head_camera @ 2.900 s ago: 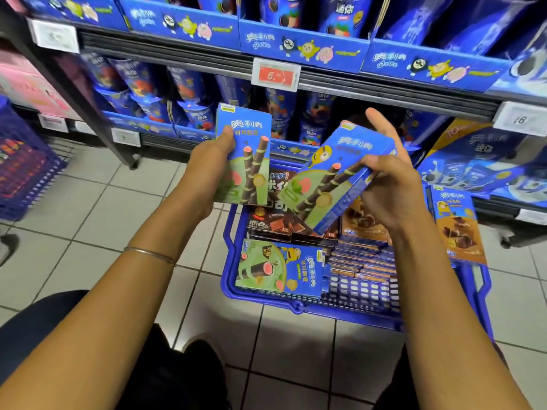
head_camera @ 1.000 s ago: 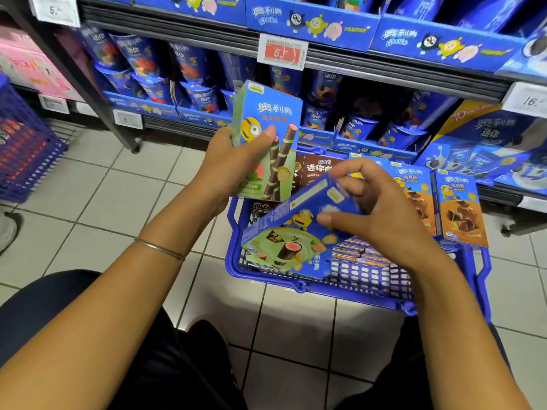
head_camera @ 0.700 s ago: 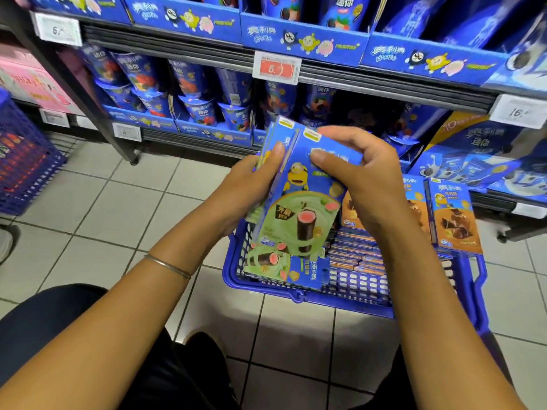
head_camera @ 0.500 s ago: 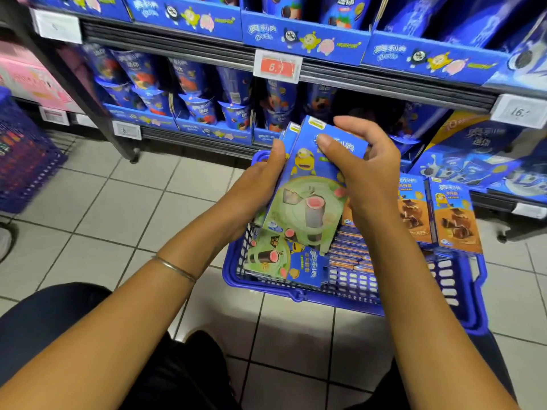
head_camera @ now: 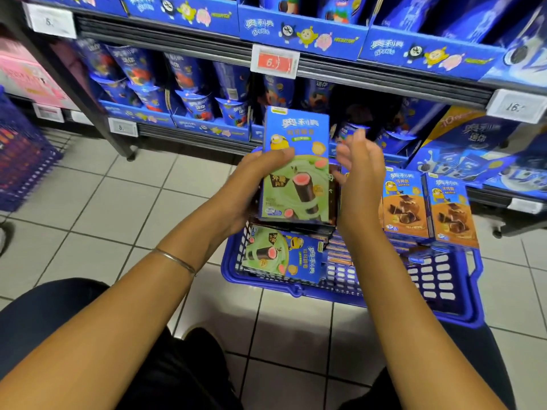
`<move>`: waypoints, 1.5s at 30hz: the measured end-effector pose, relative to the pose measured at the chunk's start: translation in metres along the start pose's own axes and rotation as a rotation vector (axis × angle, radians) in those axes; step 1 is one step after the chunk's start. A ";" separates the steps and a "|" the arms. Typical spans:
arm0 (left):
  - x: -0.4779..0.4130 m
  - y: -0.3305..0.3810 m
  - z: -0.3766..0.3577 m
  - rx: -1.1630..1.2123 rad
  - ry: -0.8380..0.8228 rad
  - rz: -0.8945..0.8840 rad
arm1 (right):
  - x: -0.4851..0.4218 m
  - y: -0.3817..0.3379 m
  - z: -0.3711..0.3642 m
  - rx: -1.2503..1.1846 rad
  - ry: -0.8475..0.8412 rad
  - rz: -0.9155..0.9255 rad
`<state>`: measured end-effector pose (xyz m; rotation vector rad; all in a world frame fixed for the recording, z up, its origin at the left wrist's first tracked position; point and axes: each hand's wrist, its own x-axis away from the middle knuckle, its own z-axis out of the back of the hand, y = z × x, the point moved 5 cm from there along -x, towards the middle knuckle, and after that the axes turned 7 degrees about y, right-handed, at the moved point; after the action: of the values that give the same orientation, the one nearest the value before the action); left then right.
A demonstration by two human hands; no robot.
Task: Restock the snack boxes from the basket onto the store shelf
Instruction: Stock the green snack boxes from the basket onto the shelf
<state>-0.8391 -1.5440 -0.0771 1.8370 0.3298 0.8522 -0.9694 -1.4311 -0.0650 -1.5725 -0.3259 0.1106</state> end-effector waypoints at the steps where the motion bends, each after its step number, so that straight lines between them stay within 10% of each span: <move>1: -0.002 0.002 0.003 0.022 0.008 -0.003 | 0.004 0.014 0.009 0.053 0.022 -0.008; 11: -0.007 0.002 0.003 0.133 -0.022 0.024 | 0.035 0.151 0.064 0.924 -0.436 -0.254; 45: -0.017 0.010 0.028 -0.070 0.212 -0.133 | -0.002 -0.013 0.068 -0.009 -0.380 0.005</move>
<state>-0.8339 -1.5778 -0.0810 1.6441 0.5434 0.9555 -0.9917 -1.3662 -0.0547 -1.5577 -0.6200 0.4150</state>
